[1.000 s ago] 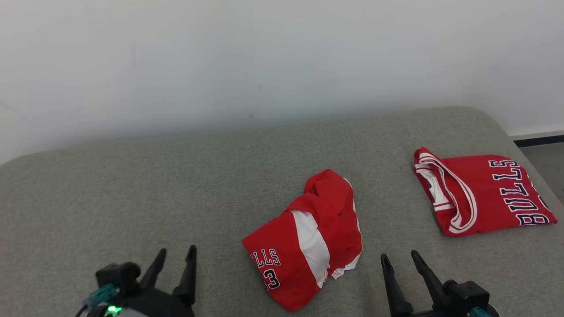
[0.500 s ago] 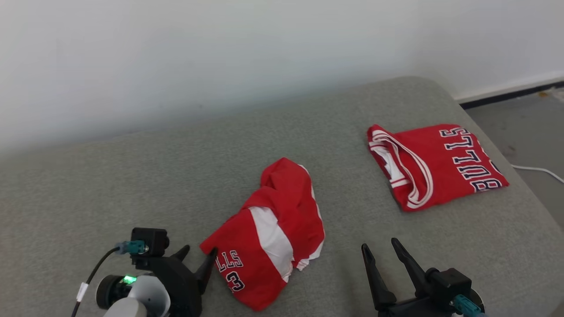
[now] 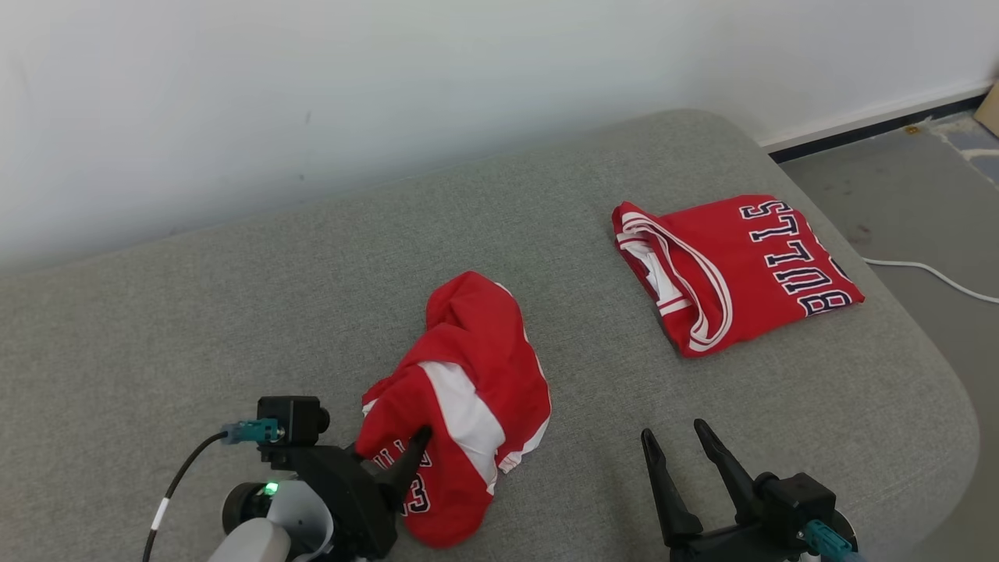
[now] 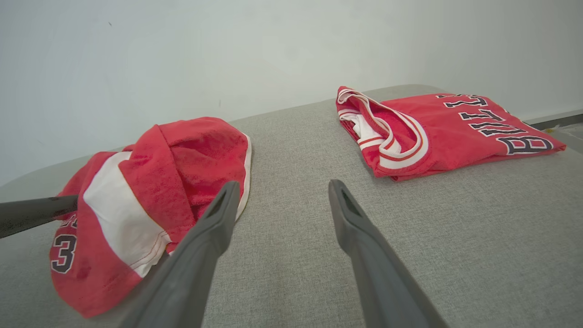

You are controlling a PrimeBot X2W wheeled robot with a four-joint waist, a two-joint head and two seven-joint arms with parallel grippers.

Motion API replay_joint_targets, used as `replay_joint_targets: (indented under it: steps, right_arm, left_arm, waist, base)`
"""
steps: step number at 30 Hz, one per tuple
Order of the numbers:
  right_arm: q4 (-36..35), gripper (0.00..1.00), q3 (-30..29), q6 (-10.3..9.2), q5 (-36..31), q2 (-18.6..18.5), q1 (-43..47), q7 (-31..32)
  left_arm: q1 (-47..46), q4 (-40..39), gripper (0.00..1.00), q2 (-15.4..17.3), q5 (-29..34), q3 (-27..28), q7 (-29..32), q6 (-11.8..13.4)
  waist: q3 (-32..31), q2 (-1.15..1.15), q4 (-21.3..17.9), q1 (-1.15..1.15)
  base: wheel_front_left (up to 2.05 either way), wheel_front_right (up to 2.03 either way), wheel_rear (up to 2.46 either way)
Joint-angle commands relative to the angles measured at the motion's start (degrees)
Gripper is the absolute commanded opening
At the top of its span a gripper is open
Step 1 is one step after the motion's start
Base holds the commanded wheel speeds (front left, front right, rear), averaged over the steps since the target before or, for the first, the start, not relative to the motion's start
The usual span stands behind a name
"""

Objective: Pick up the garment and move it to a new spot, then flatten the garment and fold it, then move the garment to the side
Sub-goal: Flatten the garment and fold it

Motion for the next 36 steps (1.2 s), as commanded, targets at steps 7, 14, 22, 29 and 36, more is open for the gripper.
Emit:
replay_joint_targets:
  steps: [7, 14, 22, 29, 36]
  right_arm:
    - [0.26, 1.00, 0.14, -0.16, 0.10, -0.18, -0.24, -0.36]
    - [0.25, 1.00, -0.26, -0.16, 0.15, -0.69, 0.87, -0.47]
    - [0.25, 1.00, -0.01, -0.16, 0.39, -0.52, 1.69, -0.52]
    - [0.44, 1.00, -0.42, -0.16, 0.63, -0.29, 2.52, -0.58]
    - [0.24, 1.00, -1.29, -0.16, 0.27, -0.10, 2.58, -0.64]
  left_arm:
    - [-2.20, -0.75, 0.00, 0.96, -3.33, -3.49, -5.20, 0.08]
    - [-8.79, 1.16, 0.00, -0.79, 2.56, -3.09, -17.73, 1.96]
    - [-10.13, 1.10, 0.00, -3.63, 9.87, -5.39, -21.83, 5.04]
    - [-1.62, 5.69, 0.00, -4.06, 8.73, -11.73, -14.38, 2.78]
    - [0.64, 4.43, 1.00, -3.78, 6.13, -14.05, -8.72, 1.19]
  waist:
    - [-1.13, 0.00, 0.73, -0.01]
    - [-2.79, 0.00, 2.04, -0.01]
    - [-3.84, 0.00, 3.86, -0.01]
    - [-3.91, 0.00, 5.98, -0.01]
    - [-3.96, 0.00, 8.26, -0.01]
  base:
    - [0.00, 0.00, 0.00]
    - [0.00, 0.00, 0.00]
    - [0.00, 0.00, 0.00]
    - [0.00, 0.00, 0.00]
    - [0.00, 0.00, 0.00]
